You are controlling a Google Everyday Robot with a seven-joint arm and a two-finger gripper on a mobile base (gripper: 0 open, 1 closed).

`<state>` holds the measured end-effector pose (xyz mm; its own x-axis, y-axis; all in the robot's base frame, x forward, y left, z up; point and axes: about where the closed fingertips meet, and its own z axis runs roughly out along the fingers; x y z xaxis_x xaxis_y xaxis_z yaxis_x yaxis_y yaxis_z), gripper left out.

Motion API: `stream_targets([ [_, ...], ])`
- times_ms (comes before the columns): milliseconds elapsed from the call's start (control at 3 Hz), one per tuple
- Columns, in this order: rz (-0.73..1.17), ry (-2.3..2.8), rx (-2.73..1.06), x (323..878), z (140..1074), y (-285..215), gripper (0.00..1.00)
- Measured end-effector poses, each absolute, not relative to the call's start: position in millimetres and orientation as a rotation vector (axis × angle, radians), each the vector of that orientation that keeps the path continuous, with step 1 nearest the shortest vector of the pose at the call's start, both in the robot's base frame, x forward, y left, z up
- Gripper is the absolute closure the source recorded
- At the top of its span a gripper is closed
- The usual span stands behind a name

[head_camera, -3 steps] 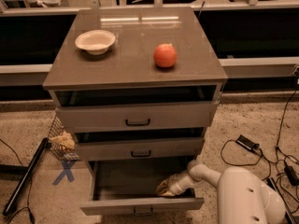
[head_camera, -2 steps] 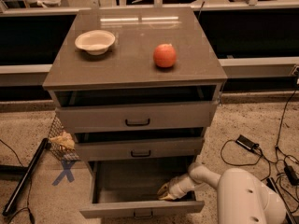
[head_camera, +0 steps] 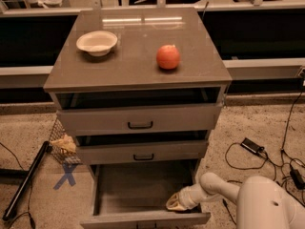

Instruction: Open bottom drawer

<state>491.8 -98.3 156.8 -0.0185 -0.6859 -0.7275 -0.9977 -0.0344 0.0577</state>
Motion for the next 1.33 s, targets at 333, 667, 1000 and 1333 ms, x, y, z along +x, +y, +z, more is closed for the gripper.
stream_targets([
  [333, 0.847, 1.775, -1.749, 467, 166, -111, 1.00],
  [667, 0.858, 1.773, -1.743, 458, 171, -114, 1.00],
  [1000, 0.856, 1.696, -1.706, 444, 199, -119, 1.00],
  [1333, 0.806, 1.570, -1.653, 434, 246, -122, 1.00],
])
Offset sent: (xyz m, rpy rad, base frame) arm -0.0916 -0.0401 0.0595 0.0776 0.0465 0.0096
